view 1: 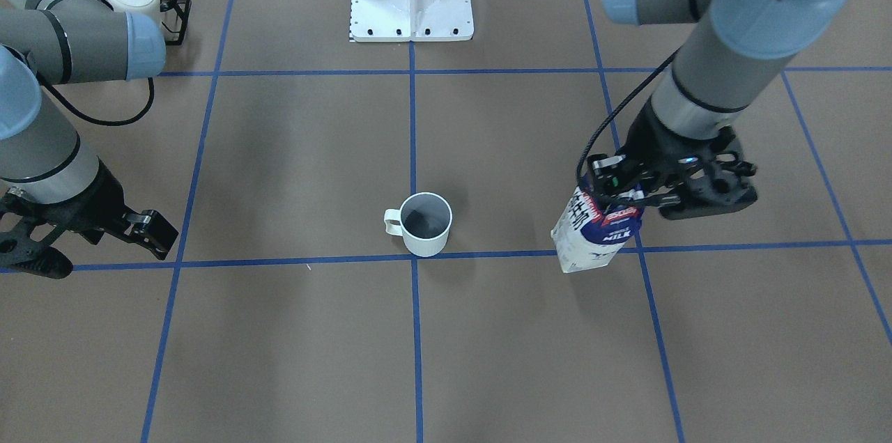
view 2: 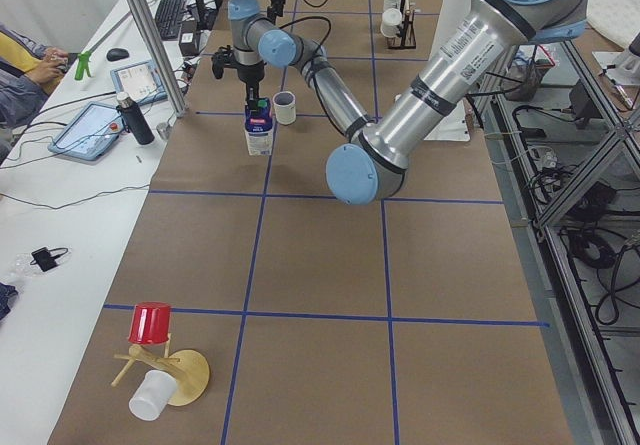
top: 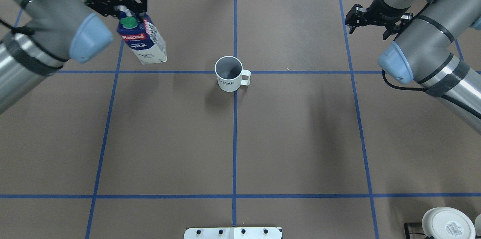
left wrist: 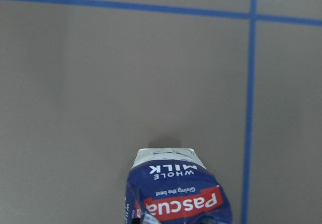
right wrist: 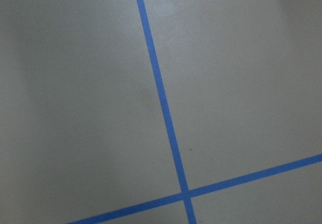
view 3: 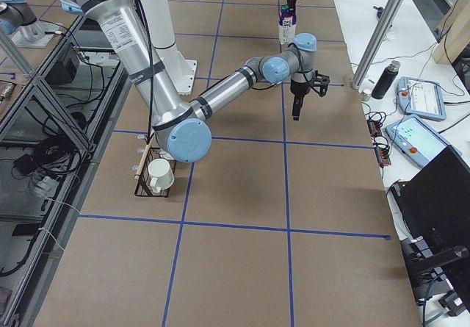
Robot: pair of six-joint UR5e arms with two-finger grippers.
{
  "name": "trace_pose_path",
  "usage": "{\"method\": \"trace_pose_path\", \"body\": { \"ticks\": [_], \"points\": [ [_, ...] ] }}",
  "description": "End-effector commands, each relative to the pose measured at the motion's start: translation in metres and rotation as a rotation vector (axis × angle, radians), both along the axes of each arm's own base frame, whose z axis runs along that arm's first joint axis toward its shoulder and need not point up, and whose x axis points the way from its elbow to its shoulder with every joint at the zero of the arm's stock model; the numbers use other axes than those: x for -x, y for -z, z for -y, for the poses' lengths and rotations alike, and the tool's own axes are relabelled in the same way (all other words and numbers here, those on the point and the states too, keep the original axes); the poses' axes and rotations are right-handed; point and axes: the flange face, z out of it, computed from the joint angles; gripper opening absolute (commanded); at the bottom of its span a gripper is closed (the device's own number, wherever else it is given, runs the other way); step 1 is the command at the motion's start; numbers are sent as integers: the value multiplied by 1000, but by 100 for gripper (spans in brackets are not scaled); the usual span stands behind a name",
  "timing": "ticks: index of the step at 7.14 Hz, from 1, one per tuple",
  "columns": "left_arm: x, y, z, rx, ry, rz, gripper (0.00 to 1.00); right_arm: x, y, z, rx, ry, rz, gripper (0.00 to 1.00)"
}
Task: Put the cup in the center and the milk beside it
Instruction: 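Carry the milk carton with the left gripper beside the mug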
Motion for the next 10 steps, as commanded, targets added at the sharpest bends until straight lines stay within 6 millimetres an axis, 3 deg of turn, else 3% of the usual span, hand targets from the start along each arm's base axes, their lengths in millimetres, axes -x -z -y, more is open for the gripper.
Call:
{"method": "trace_pose_path", "body": {
  "ticks": [1, 2, 4, 6, 7, 8, 9, 10],
  "points": [
    [-97, 37, 30, -61, -40, 20, 0, -18, -11, -18, -23, 21, -6, 100],
    [-114, 35, 18, -67, -71, 17, 0, -18, -13, -19, -22, 22, -7, 100],
    [-117, 48, 13, -74, -78, -3, 0, -18, -13, -19, -24, 22, -6, 100],
    [-134, 44, 1, -80, -102, -8, 0, -18, -14, -19, -23, 21, -8, 100],
    [-137, 43, -1, -80, -105, -9, 14, -18, -14, -19, -22, 20, -10, 100],
    [-139, 42, -3, -81, -109, -9, 94, -17, -16, -18, -20, 21, -13, 100],
    [-137, 46, -4, -87, -108, -13, 99, -17, -14, -19, -24, 21, -10, 100],
    [-122, 54, -8, -118, -102, -28, 99, -17, -15, -19, -24, 21, -10, 100]
  ]
}}
